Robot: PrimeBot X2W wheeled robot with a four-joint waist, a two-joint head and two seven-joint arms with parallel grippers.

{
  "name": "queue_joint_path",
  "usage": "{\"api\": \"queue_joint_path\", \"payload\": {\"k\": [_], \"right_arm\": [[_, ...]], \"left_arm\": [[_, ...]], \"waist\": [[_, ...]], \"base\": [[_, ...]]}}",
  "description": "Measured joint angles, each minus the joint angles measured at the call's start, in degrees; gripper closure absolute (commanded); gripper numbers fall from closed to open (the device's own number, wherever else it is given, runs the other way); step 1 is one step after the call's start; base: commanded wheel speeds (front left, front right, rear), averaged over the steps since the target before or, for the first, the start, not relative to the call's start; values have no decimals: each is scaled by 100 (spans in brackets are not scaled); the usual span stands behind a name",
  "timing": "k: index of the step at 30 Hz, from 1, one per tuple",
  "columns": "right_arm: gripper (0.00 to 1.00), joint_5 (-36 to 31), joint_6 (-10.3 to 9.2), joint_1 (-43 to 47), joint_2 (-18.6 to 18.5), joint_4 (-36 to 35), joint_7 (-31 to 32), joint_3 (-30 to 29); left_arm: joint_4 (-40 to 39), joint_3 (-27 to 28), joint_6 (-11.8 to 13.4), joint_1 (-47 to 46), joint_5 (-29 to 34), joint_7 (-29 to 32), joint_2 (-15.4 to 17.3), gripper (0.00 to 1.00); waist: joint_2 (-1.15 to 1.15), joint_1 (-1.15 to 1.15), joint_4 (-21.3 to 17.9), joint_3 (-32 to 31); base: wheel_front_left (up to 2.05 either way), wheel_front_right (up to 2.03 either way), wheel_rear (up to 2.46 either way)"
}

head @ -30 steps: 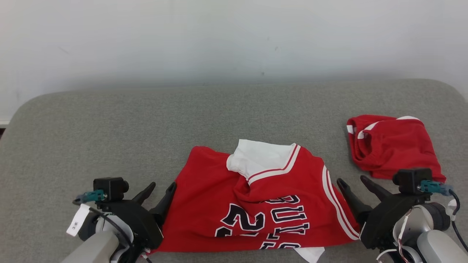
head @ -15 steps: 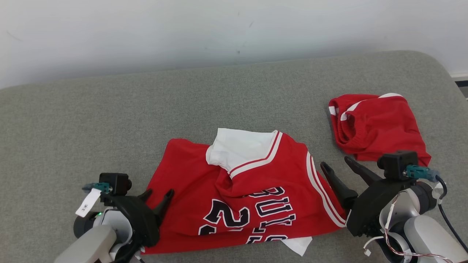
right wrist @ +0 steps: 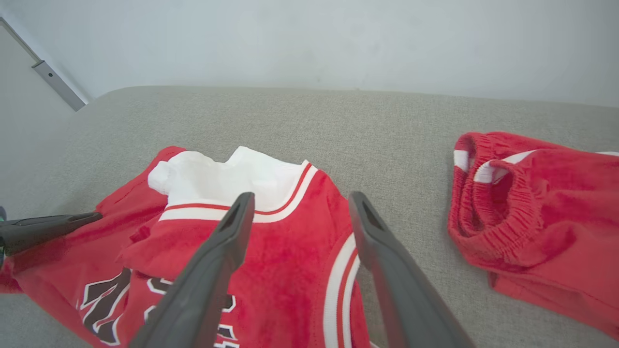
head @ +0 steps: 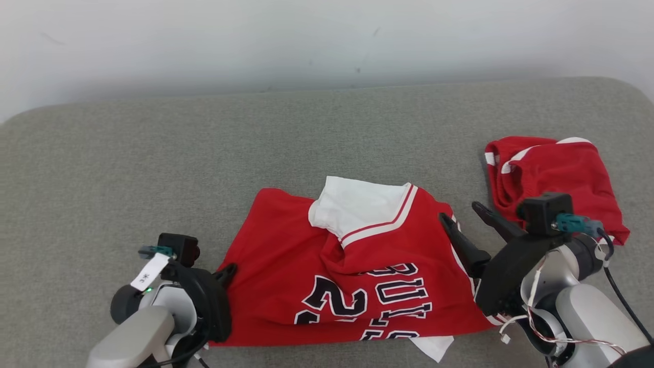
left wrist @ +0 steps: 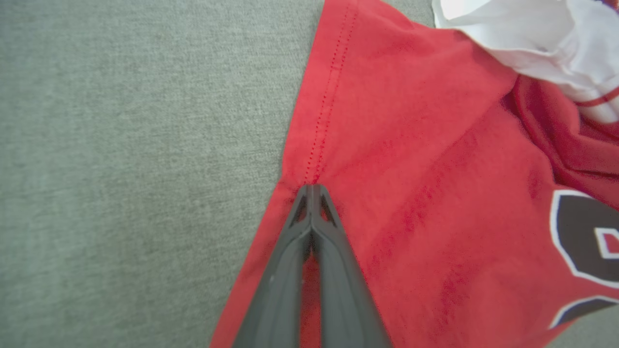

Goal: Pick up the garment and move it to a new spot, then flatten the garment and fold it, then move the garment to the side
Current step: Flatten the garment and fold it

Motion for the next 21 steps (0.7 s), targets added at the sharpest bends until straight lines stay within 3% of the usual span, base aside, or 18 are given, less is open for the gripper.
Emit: {"api": "queue_joint_path", "payload": {"k": [12,21], "right_arm": [[0,-180,159,-568,253,509,216,399],[0,-182,265,-617,179,969,328,469]], "left_arm": [[87,-158,-1,-10,99,-92,-154,100],[25,-287,-1,-13,313,-258,-219,100]], "waist": [[0,0,467,-82],[0,0,666,-129]], "base": [[0,0,0],[0,0,0]]}}
